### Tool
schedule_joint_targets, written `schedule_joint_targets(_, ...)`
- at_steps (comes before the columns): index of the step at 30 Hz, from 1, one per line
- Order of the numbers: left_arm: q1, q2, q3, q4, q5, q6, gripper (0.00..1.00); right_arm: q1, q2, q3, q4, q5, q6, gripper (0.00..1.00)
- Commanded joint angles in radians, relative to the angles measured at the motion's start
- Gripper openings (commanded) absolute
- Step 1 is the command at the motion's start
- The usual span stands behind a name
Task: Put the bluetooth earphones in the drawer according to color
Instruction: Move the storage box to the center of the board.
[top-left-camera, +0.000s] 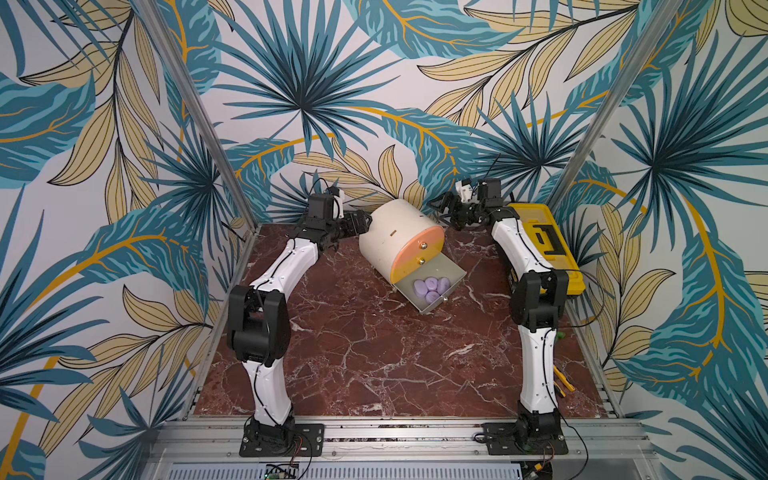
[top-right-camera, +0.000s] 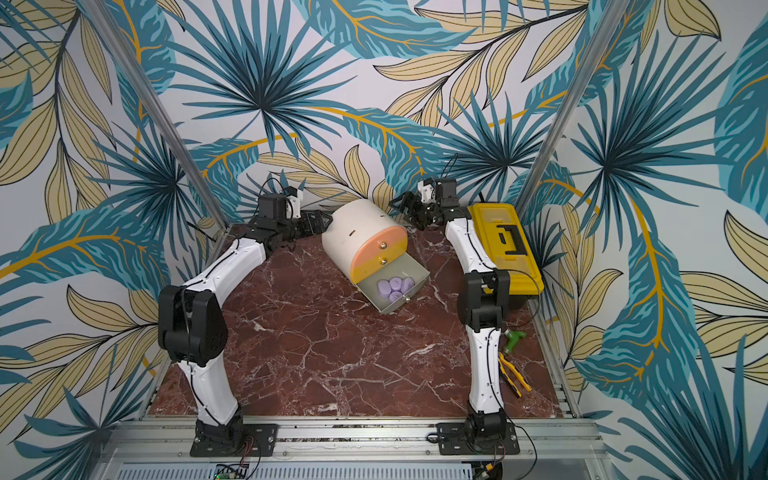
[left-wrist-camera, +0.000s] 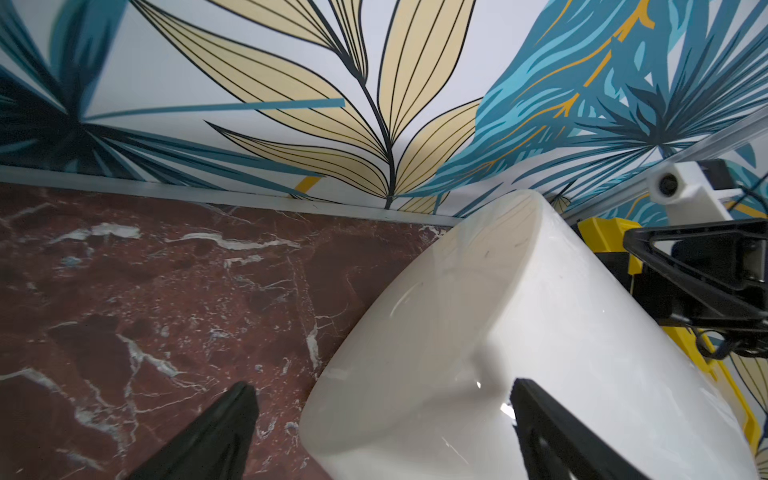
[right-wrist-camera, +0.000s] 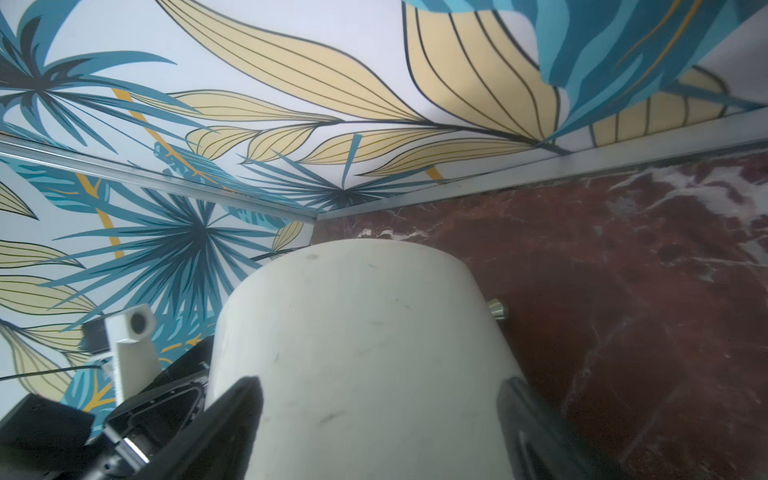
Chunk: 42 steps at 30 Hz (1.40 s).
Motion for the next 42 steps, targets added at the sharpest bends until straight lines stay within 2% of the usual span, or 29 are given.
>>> schedule_joint_targets(1, 0.029, 0.035, -0.032, 0.2, 0.159, -0.067, 1.0, 0.014, 0.018, 0.01, -0.028, -0.103, 0.026, 0.93)
schedule_joint_targets(6, 0.032, 0.032, -0.103, 0.357, 0.263, -0.161, 1.0, 0.034, -0.024, -0.087, -0.024, -0.132, -0.011, 0.93)
schedule_joint_targets(13, 0.032, -0.047, -0.246, 0.417, 0.281, -0.192, 1.0, 0.052, -0.112, -0.24, 0.008, -0.139, -0.035, 0.93)
schedule_joint_targets(20, 0.028, -0.196, -0.451, 0.491, 0.262, -0.229, 1.0, 0.067, -0.237, -0.456, 0.106, -0.134, -0.03, 0.93)
schedule_joint_targets(26, 0.003, -0.331, -0.614, 0.521, 0.235, -0.244, 1.0, 0.093, -0.285, -0.559, 0.13, -0.138, -0.043, 0.93)
schedule_joint_targets(32, -0.014, -0.512, -0.731, 0.402, 0.147, -0.177, 1.0, 0.12, -0.351, -0.668, 0.163, -0.115, -0.055, 0.93)
schedule_joint_targets(36, -0.014, -0.609, -0.76, 0.287, 0.082, -0.136, 1.0, 0.121, -0.41, -0.732, 0.155, -0.062, -0.07, 0.93)
schedule_joint_targets(42, -0.007, -0.687, -0.674, 0.051, -0.033, -0.082, 1.0, 0.117, -0.51, -0.704, 0.049, 0.118, -0.116, 0.94)
